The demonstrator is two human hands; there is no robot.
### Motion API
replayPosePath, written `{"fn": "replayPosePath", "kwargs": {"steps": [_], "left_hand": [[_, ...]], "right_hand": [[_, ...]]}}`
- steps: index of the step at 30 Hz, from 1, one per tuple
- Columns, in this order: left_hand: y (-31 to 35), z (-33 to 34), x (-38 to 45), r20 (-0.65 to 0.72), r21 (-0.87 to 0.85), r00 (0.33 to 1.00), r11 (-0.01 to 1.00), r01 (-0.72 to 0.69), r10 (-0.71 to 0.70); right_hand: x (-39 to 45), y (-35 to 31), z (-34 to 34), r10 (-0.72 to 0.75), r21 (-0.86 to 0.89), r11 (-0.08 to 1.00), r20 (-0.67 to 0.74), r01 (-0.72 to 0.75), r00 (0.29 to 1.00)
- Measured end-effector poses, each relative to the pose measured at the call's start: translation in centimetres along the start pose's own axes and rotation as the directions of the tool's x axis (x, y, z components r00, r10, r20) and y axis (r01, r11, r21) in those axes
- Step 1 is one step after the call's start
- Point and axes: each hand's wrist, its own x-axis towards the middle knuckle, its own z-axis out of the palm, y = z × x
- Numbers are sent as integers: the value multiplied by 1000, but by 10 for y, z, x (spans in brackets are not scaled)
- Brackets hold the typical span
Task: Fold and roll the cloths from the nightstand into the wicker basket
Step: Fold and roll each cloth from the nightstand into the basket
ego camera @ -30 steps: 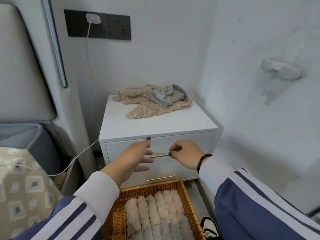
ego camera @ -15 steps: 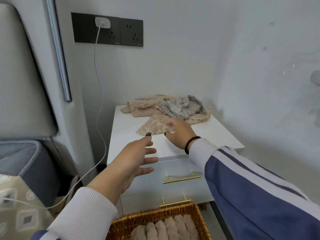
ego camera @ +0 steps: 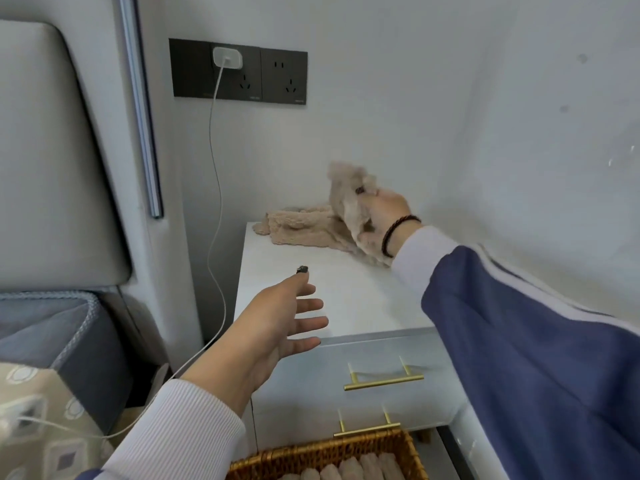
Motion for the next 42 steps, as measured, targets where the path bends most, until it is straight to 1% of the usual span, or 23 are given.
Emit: {"fn": "replayPosePath", "kwargs": {"steps": [1,2,3,6,12,14,16,18,20,22,26,27,29,31,32,34,36,39,42], "left_hand": [[1,1,0,-1,-5,1000,1000,-1,1],[2,1,-1,-2,-10,1000,1000,-1,1],[3,3,-2,0,-14,1000,1000,-2,2],[2,7,-3,4,-19,1000,1000,-8,8],[-3,18,-11,16,7,1000,1000,-13,13],[-5,21,-12,33,41,999,998,-44,43],[-9,24,-12,63,88,994,991,-96,90],[-14,24,-12,102,142,983,975,-169,156],[-19,27,-13,138,193,967,952,-238,214],[-23,30,-15,133,203,954,935,-293,270],[-29,34,-19,88,180,908,890,-420,410],[-30,34,-20,81,198,896,874,-444,437],[-30,32,-21,88,316,862,807,-499,499],[-31,29,-21,196,417,826,717,-558,529],[-32,29,-22,273,424,809,689,-587,521],[-32,32,-28,380,355,788,709,-609,485],[-33,40,-32,404,244,765,746,-619,502],[-34,47,-33,345,108,751,771,-628,563],[-33,46,-33,291,75,764,783,-618,575]], "right_hand": [[-1,-19,1,-69,5,998,-5,69,998],[-7,-34,3,-129,-41,991,11,129,992],[-10,-47,2,-170,-31,985,35,171,985],[-27,-69,-6,-234,106,969,104,223,967],[-74,-66,-40,-211,339,926,94,168,973],[-91,-55,-51,-177,403,907,109,120,978],[-106,-39,-63,-109,413,910,150,39,983],[-119,-22,-68,-13,378,924,171,-53,985],[-133,-9,-74,38,306,948,173,-90,984],[-146,0,-80,43,208,975,160,-76,986],[-164,12,-99,30,96,994,149,-45,988],[-166,13,-103,20,74,997,146,-31,989],[-169,14,-109,-4,37,999,138,-1,990],[-170,13,-116,-38,-19,999,140,41,989],[-170,12,-117,-52,-62,996,148,62,988],[-170,14,-118,-61,-160,983,154,86,986],[-170,19,-117,-48,-221,972,163,84,985],[-171,23,-114,-79,-299,945,175,129,981],[-170,21,-114,-110,-410,893,205,188,973]]}}
